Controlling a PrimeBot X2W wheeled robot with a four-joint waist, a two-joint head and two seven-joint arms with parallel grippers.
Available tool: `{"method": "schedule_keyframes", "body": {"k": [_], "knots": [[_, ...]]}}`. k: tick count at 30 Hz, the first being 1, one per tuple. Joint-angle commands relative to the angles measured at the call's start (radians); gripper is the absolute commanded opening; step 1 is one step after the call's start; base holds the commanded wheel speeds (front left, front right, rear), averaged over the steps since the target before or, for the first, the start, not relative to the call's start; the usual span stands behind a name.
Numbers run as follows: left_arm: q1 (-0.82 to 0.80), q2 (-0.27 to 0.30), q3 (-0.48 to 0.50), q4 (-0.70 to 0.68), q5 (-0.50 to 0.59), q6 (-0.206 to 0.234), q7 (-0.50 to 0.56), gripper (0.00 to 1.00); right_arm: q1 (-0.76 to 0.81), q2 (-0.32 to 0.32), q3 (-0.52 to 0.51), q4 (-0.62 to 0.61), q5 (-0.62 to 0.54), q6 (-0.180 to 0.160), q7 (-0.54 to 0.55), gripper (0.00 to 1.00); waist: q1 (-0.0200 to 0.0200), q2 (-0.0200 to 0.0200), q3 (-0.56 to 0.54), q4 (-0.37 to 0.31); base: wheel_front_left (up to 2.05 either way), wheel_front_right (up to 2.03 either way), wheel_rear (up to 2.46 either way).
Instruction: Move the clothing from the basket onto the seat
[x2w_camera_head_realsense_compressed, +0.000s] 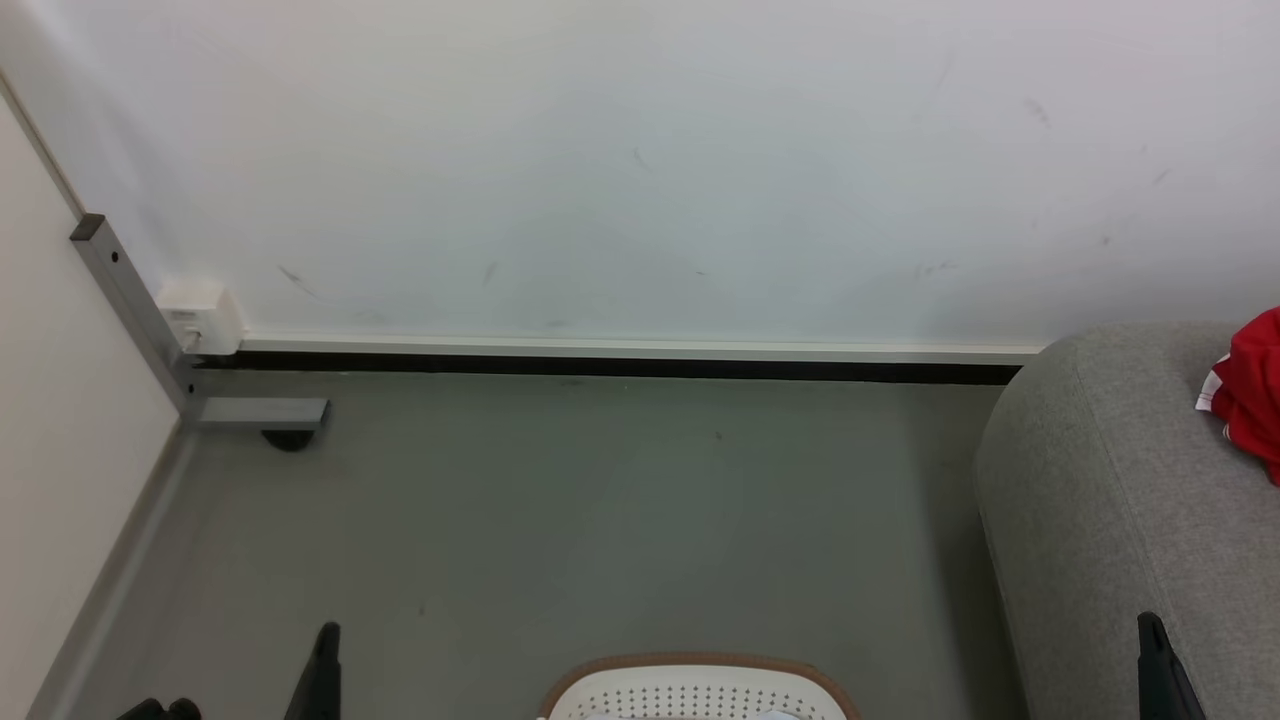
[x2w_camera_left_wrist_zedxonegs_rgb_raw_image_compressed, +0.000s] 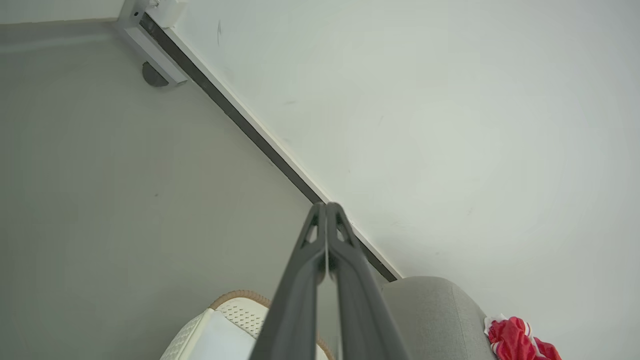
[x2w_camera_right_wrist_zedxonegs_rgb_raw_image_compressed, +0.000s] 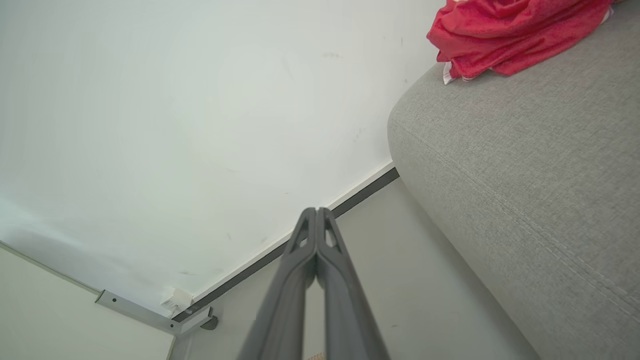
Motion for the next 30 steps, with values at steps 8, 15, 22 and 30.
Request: {"method": "schedule_keyframes", "body": {"k": [8, 15, 22, 30], "knots": [[-0.035, -0.004, 0.023, -0.018, -0.1, -0.013, 0.03, 0.0, -0.04, -0.012, -0.005, -0.015, 0.12, -0.001, 0.028, 0.0, -0.0001, 0.0, 0.004, 0.001, 0.0, 0.0, 0.0], [-0.044, -0.01, 0.036, -0.022, -0.172, -0.022, 0.05, 0.0, -0.053, -0.013, -0.007, -0.015, 0.204, -0.001, 0.049, 0.0, -0.0001, 0.0, 0.008, 0.001, 0.0, 0.0, 0.0], [-0.053, -0.015, 0.048, -0.025, -0.239, -0.028, 0.071, 0.0, -0.065, -0.013, -0.009, -0.015, 0.283, -0.001, 0.069, 0.0, -0.0001, 0.0, 0.012, 0.001, 0.0, 0.0, 0.0], [-0.061, -0.022, 0.059, -0.028, -0.311, -0.035, 0.093, 0.0, -0.074, -0.014, -0.01, -0.016, 0.368, -0.001, 0.09, 0.0, -0.0001, 0.0, 0.016, 0.002, 0.0, 0.0, 0.0]]}}
